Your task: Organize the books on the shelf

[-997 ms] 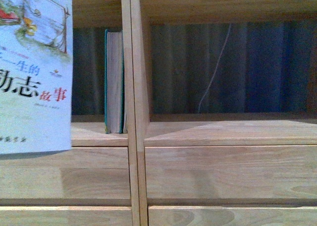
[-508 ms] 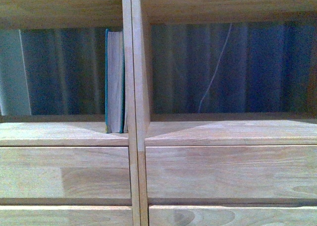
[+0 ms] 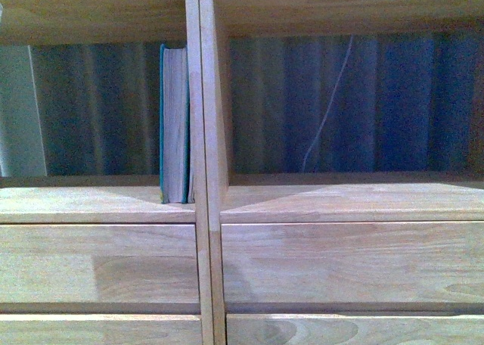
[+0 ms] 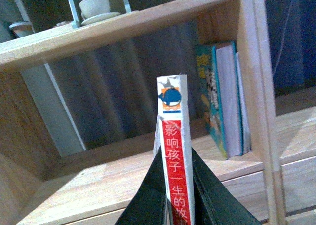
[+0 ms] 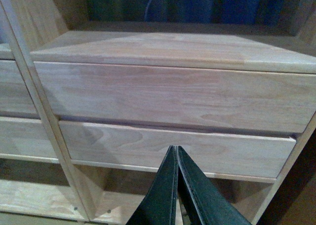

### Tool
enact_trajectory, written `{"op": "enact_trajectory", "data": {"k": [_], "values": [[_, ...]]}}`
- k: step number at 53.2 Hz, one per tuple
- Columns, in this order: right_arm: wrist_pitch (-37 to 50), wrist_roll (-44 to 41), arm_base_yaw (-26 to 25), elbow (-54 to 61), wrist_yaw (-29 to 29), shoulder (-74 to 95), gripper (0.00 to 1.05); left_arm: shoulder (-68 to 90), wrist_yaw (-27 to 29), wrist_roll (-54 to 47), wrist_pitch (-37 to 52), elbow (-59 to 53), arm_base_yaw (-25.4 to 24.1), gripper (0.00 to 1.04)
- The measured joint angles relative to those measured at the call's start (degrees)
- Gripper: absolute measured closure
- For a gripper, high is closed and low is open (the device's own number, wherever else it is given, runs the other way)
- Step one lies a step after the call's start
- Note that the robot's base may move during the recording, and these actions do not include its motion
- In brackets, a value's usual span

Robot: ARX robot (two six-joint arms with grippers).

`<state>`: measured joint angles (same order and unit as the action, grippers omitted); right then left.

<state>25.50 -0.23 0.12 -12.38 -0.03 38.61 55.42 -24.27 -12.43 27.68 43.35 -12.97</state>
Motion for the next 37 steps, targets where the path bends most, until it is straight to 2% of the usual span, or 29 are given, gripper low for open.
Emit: {"op": "enact_trajectory", "data": {"k": [15,37], "values": [[-0.68,0.0,0.0,5.01,0.0,-6.08,1.02,12.09,-5.79,-3.67,7.04,8.37,-4.72,0.98],[-5.38,0.0,0.0,9.01,0.0,-14.99,1.02,31.76,-9.64,-3.93,17.79,20.76,-2.8,0.98]]}}
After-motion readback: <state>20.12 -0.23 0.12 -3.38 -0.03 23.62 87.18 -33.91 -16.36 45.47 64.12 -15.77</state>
